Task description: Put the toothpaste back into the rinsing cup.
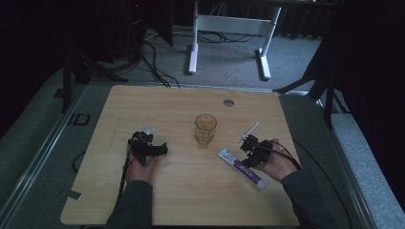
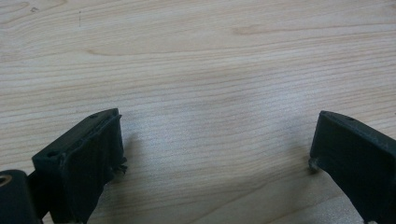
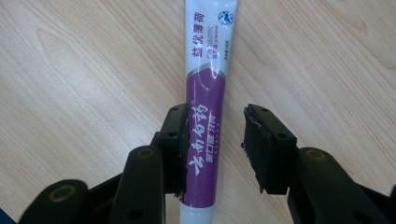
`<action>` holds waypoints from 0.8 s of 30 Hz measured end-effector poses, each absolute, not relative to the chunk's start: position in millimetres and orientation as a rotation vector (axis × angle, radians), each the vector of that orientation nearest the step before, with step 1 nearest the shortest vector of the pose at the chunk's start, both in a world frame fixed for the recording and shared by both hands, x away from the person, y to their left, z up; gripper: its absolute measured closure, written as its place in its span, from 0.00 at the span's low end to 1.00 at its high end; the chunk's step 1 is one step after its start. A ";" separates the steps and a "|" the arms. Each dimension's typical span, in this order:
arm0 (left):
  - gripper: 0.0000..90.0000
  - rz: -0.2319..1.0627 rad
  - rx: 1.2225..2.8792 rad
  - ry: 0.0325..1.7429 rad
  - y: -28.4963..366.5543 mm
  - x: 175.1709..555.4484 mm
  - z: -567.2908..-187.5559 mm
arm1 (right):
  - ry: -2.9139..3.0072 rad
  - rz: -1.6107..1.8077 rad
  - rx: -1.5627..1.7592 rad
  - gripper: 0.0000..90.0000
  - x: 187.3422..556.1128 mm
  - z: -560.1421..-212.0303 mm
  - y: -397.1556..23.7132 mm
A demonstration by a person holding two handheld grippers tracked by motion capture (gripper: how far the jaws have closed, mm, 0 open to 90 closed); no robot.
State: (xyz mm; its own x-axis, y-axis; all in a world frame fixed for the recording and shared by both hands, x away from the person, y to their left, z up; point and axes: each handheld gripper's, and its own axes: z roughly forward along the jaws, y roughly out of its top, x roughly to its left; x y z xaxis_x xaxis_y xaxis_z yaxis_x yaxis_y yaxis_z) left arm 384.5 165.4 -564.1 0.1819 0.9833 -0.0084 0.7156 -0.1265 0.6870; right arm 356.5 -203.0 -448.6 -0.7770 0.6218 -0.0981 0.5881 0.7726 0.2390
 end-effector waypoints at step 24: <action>0.03 0.623 1.907 1.591 165.4 384.3 -564.0 | 2.829 0.222 0.968 0.66 357.9 -463.9 -198.1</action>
